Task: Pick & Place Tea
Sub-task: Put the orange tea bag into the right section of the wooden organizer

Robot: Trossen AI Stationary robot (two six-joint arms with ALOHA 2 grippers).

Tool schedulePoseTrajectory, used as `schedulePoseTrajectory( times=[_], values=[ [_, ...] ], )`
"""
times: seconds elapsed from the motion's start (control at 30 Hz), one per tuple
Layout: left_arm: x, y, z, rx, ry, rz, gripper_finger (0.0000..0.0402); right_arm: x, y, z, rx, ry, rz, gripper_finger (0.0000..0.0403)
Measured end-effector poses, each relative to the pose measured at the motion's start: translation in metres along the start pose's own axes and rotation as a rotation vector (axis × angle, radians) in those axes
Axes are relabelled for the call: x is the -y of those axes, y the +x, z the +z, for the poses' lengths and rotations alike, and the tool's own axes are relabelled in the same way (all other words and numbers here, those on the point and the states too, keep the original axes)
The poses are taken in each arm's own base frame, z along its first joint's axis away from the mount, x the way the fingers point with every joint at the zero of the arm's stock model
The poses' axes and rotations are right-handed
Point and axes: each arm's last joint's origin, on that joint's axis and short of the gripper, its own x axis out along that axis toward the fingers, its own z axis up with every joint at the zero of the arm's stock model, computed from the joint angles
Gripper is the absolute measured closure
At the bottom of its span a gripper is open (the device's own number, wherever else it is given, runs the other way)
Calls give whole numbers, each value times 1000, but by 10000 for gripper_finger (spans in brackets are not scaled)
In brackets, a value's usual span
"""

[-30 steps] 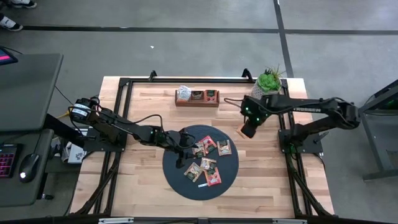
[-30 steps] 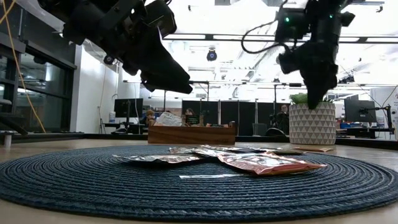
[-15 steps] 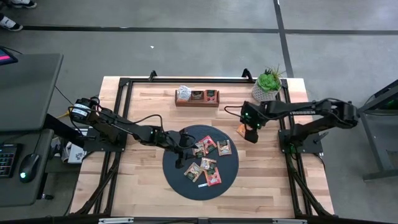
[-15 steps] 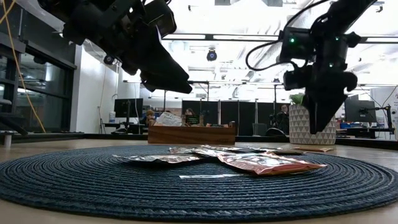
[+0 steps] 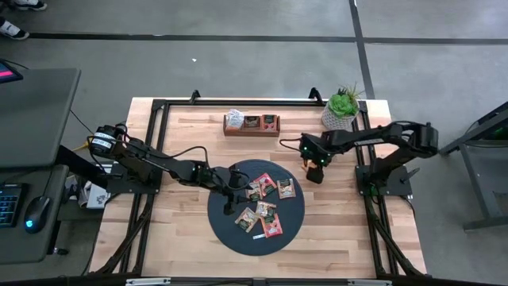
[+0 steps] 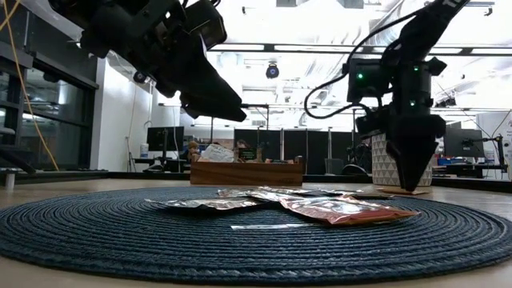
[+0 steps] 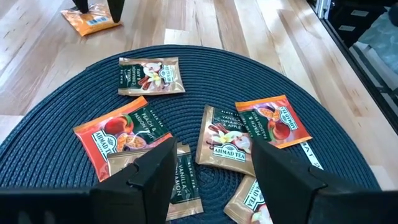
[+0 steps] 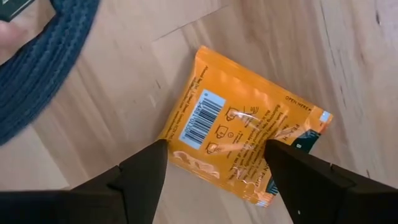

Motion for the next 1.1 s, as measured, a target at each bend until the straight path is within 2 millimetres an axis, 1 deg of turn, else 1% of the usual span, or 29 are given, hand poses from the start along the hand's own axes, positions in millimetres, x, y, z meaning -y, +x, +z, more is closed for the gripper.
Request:
schedulePoseTrajectory(
  times=[0.1,0.17,0.23,0.33,0.57,0.6,0.63,0.73,0.83,0.9,0.97,1.1],
  values=[
    [0,0,-1,-7,0,1,195,0,1,1,1,23,-20,136],
    [0,0,-1,-7,0,1,195,1,1,1,8,42,-28,153],
    [0,0,0,-6,0,1,195,2,0,0,15,58,-30,178],
    [0,0,-1,-6,0,1,195,3,0,1,19,91,-30,228],
    [0,0,-1,-6,-1,1,195,2,0,1,24,131,1,369],
    [0,0,-1,-6,-6,1,195,2,0,2,26,133,8,383],
    [0,0,-1,-6,-7,1,195,1,0,2,30,133,14,389],
    [0,0,0,-5,-7,1,195,0,-2,2,54,160,9,382],
    [0,0,0,1,-8,0,195,-1,-13,5,103,155,24,393],
    [-2,0,2,15,-12,4,195,-3,-23,8,153,156,36,393],
    [-5,0,5,45,-19,6,195,-6,-38,13,223,158,78,394],
    [-19,-1,18,156,-43,10,195,-14,-61,19,361,116,153,395]
  ],
)
